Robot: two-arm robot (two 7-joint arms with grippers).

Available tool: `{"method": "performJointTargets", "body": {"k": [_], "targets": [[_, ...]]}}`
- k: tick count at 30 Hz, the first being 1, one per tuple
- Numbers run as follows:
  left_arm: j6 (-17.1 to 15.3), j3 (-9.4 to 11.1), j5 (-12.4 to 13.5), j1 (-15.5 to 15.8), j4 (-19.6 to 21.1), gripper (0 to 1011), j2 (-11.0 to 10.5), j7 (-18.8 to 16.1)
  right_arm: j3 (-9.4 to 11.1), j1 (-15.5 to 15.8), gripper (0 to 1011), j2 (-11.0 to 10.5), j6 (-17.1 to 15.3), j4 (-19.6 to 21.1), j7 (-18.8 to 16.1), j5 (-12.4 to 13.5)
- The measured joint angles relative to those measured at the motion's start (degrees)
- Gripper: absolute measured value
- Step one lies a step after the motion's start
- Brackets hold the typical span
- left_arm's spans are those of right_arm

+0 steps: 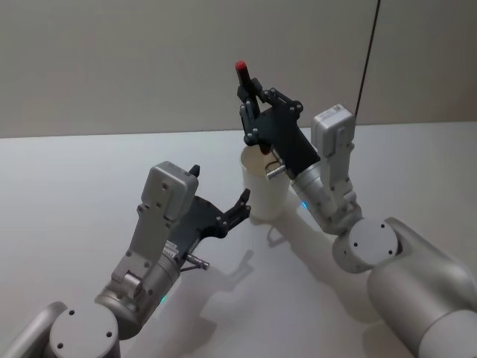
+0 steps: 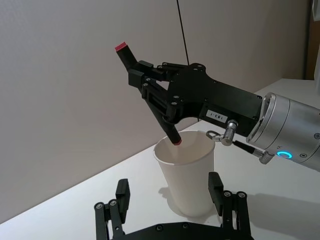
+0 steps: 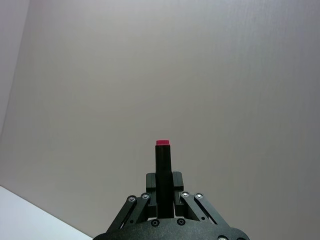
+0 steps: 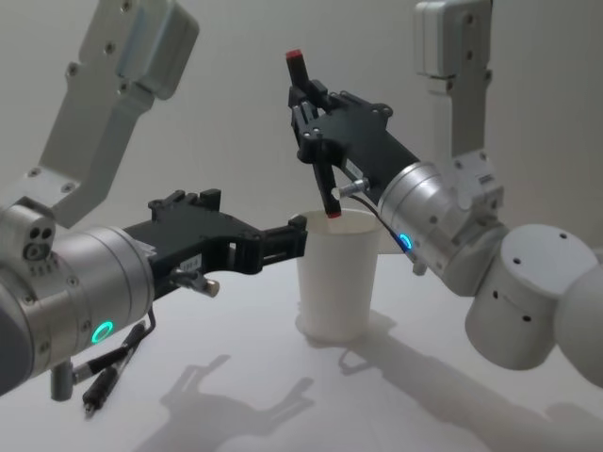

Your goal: Place the pen into the pen holder.

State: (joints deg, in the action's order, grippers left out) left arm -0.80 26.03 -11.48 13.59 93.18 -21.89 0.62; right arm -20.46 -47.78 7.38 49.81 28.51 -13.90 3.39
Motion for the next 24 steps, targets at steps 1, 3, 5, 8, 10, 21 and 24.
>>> {"method": "performJointTargets", "body": {"k": [1, 3, 5, 8, 10, 21, 24], "targets": [[0.0, 0.0, 0.0, 0.0, 0.0, 1000, 0.0, 0.0, 0.0, 0.19, 167, -0.06, -0.16, 0.34, -0.03, -0.03], [0.0, 0.0, 0.0, 0.0, 0.0, 1000, 0.0, 0.0, 0.02, 0.72, 167, -0.25, -0.49, 1.31, -0.04, -0.11], [0.0, 0.0, 0.0, 0.0, 0.0, 1000, 0.0, 0.0, 0.06, 1.52, 167, -0.55, -1.16, 2.81, -0.04, -0.28], [0.0, 0.0, 0.0, 0.0, 0.0, 999, 0.0, 0.0, 0.12, 2.73, 167, -1.01, -2.2, 5.02, -0.04, -0.5], [0.0, 0.0, 0.0, 0.0, 0.0, 1000, 0.0, 0.0, 0.19, 3.57, 167, -1.32, -2.89, 6.58, -0.02, -0.65], [0.0, 0.0, 0.0, 0.0, 0.0, 1000, 0.0, 0.0, 0.52, 6.68, 168, -2.58, -5.73, 11.99, 0.31, -1.35], [0.0, 0.0, 0.0, 0.0, 0.0, 1000, 0.0, 0.0, 0.57, 7.0, 198, -2.71, -6.05, 12.49, 0.35, -1.46]]}}
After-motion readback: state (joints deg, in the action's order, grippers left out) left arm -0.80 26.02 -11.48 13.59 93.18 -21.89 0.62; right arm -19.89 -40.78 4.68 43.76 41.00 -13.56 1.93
